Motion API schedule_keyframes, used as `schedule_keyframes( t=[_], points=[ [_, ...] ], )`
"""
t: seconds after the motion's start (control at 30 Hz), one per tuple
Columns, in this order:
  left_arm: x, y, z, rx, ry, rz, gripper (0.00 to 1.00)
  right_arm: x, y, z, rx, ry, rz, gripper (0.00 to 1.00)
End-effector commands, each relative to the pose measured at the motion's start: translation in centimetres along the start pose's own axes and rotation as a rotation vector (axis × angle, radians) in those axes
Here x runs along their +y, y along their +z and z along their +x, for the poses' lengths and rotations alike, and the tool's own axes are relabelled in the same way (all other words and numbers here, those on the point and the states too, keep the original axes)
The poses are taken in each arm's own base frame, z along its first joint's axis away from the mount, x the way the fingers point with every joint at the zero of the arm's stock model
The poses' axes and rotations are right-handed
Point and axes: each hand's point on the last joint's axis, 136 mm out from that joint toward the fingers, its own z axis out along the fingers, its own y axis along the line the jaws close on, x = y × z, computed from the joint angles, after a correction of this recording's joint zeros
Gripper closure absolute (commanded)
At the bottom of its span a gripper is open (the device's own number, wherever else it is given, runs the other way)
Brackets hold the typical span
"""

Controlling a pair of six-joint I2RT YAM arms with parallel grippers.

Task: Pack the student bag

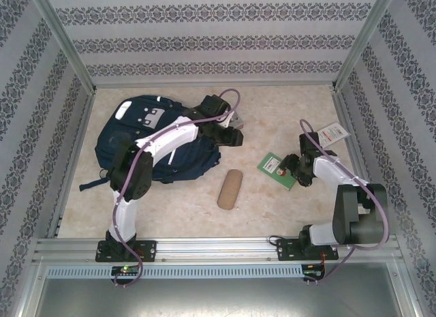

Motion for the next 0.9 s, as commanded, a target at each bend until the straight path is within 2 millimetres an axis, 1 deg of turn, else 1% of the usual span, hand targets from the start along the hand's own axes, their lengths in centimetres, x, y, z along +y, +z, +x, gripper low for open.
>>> schedule_keyframes(
  t=[0.0,0.13,0.33,0.5,0.6,0.73,0.8,0.87],
  points=[
    [-1.4,1.7,-0.4,-0.004,0.013,0.024,0.49,2.2,-0.2,-1.4,-0.01,-0.068,-0.062,0.29],
    [-1.9,4.1,0.2,0.032,0.014,0.04,0.53,2.0,-0.1,-0.9,0.015,-0.069,-0.057,0.28],
    [-3.1,7.5,1.5,0.086,0.026,0.039,0.56,0.6,-0.1,0.8,0.025,-0.054,-0.043,0.26],
    [-3.5,9.8,2.4,0.12,0.031,0.037,0.63,-0.2,0.3,1.8,0.047,-0.048,-0.035,0.26],
    [-3.8,10.8,3.1,0.146,0.036,0.041,0.65,-0.4,0.4,2.1,0.049,-0.044,-0.034,0.26],
    [-4.0,11.7,3.8,0.164,0.048,0.039,0.67,-0.5,0.6,2.4,0.055,-0.046,-0.04,0.26],
    [-4.1,12.1,4.1,0.176,0.047,0.044,0.7,-0.4,0.8,2.4,0.059,-0.048,-0.043,0.26],
    [-4.1,12.4,4.3,0.181,0.049,0.042,0.7,-0.2,0.9,2.5,0.064,-0.052,-0.054,0.26]
  ],
)
